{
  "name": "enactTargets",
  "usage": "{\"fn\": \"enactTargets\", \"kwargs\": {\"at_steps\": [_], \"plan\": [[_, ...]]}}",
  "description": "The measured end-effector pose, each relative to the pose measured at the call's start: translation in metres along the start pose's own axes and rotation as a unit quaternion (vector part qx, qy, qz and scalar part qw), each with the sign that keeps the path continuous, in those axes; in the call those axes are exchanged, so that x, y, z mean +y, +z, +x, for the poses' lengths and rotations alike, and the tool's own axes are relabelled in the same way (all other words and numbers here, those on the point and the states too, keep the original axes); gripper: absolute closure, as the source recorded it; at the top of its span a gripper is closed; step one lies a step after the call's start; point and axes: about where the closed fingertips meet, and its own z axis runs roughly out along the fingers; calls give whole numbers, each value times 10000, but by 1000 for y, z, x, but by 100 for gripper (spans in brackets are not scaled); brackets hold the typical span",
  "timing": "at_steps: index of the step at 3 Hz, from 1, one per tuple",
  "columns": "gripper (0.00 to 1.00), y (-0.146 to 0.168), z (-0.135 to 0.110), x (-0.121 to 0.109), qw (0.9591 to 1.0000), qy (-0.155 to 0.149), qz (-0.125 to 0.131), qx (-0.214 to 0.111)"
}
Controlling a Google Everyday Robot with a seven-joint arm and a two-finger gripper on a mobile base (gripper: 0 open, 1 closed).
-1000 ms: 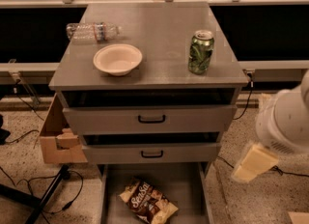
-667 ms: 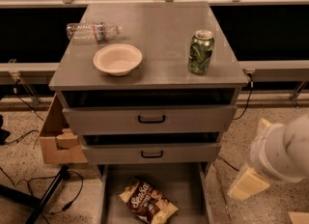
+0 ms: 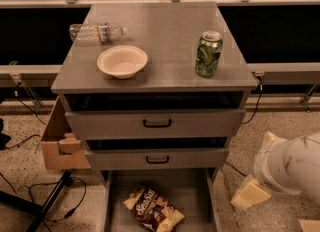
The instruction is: Pick brown chip bag from bottom drawer and place on counter
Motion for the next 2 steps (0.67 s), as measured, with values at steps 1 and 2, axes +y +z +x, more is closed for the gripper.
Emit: {"fn": "enactTargets", "kwargs": {"at_steps": [1, 2], "plan": [[0, 33, -2, 21, 9994, 223, -214, -183], [0, 101, -3, 65, 9931, 753, -711, -541]]}}
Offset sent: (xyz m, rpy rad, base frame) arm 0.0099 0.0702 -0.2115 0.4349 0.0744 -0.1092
